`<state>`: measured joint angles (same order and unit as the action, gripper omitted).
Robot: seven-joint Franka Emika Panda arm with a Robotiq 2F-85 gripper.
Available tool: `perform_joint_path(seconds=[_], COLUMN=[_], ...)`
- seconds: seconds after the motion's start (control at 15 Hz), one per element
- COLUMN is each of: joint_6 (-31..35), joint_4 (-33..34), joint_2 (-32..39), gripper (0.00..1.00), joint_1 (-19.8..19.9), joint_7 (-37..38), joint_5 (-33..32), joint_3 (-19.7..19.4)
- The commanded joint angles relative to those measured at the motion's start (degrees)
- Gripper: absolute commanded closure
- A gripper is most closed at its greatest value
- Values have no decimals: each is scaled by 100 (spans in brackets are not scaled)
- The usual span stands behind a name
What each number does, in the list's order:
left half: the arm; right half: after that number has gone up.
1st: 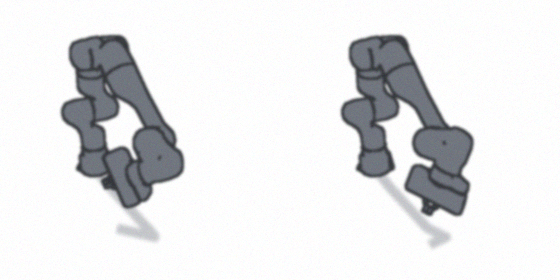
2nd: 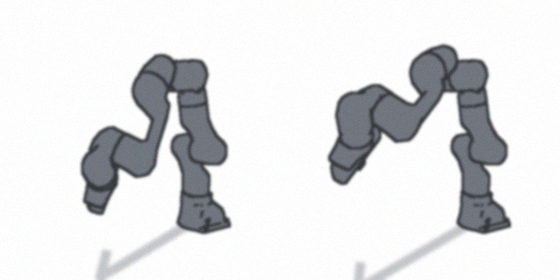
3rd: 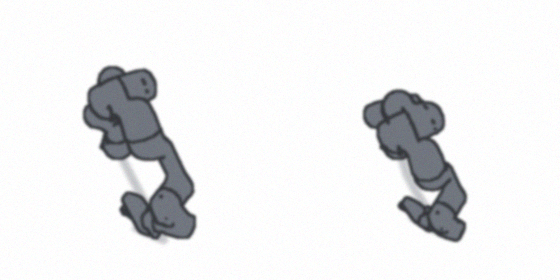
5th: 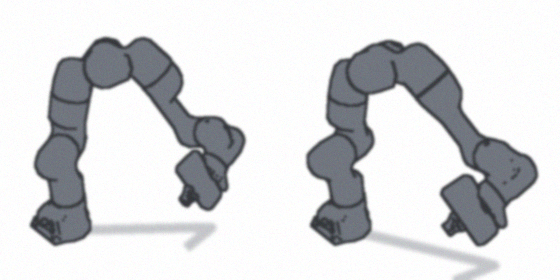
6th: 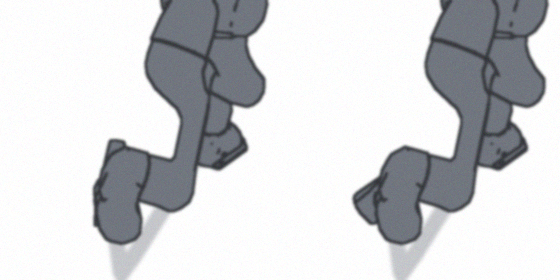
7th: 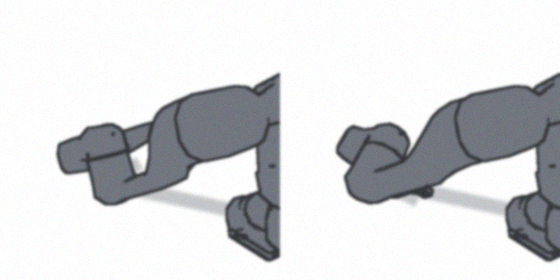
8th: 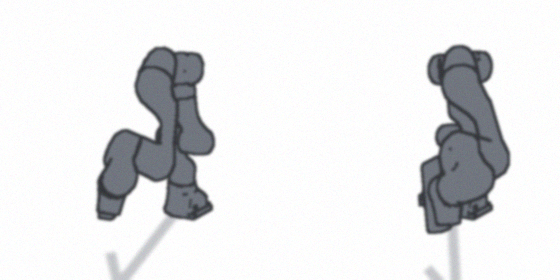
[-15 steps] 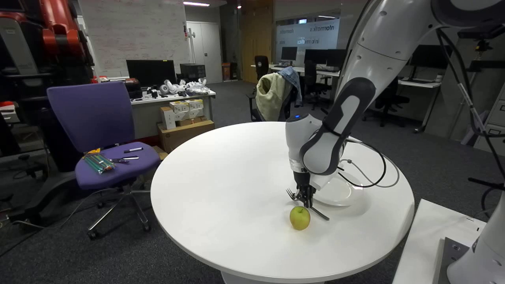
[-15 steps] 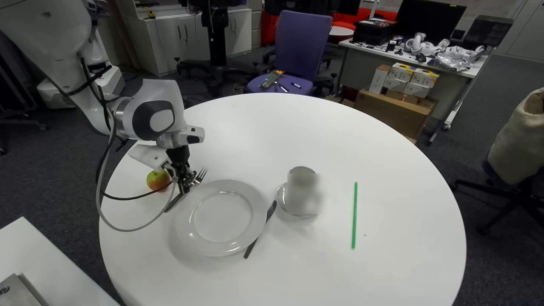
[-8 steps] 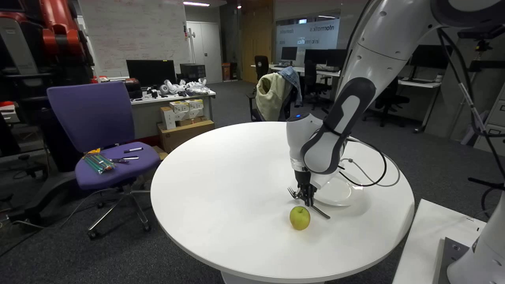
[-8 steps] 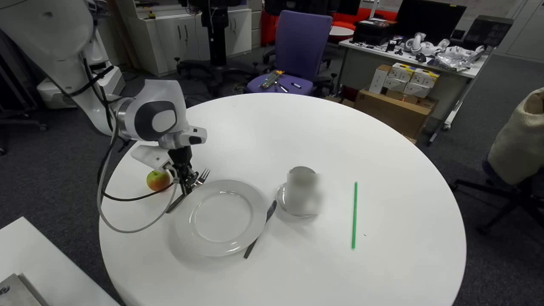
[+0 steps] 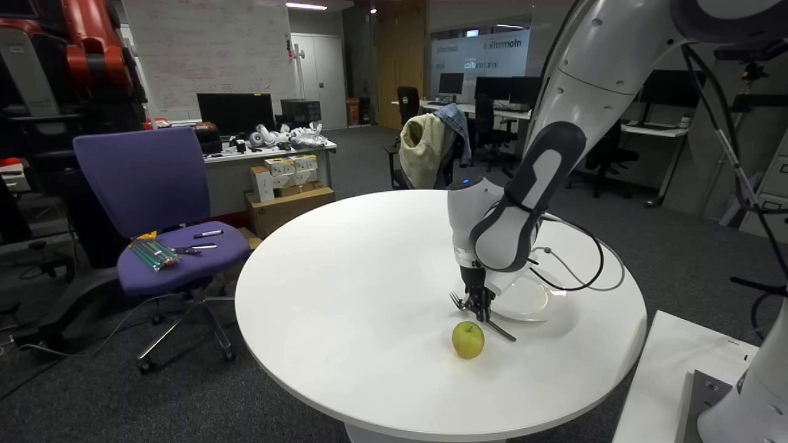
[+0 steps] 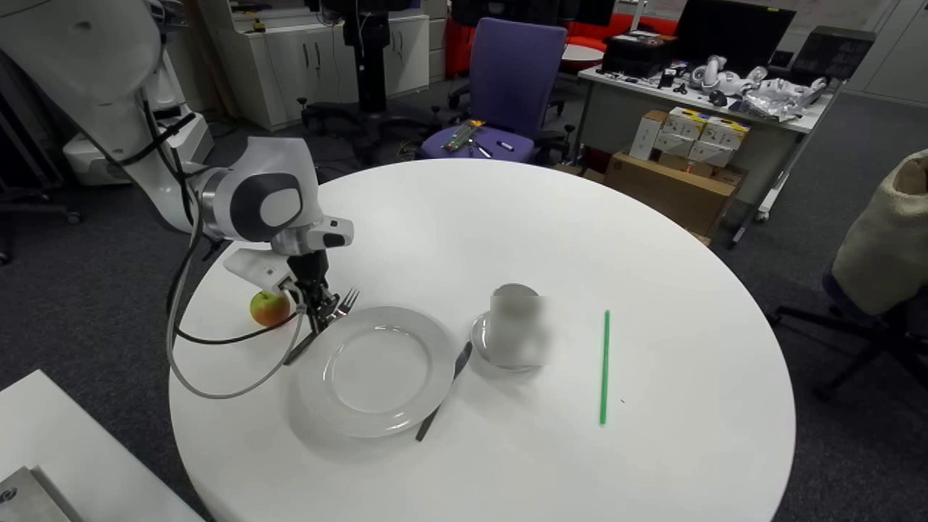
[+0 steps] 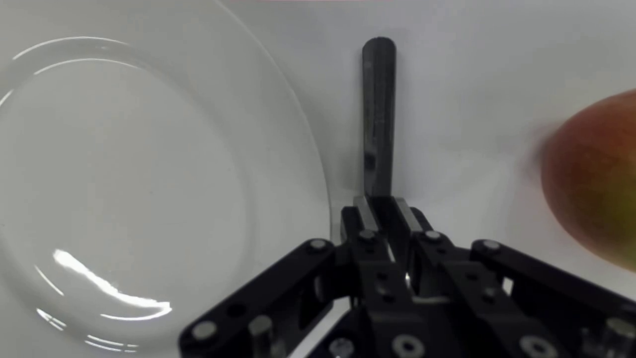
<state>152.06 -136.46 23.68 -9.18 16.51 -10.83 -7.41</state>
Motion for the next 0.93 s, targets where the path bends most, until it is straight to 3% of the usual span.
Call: perform_joint_path(seconds=[0.0, 0.87], joint_6=[-42, -23], joint_4=[93, 144], joint_2=[52, 131], gripper=[97, 97], joint_1=[-97, -162], joint_7=[208, 186], joint_5=[-162, -186], joint_3=[-94, -92])
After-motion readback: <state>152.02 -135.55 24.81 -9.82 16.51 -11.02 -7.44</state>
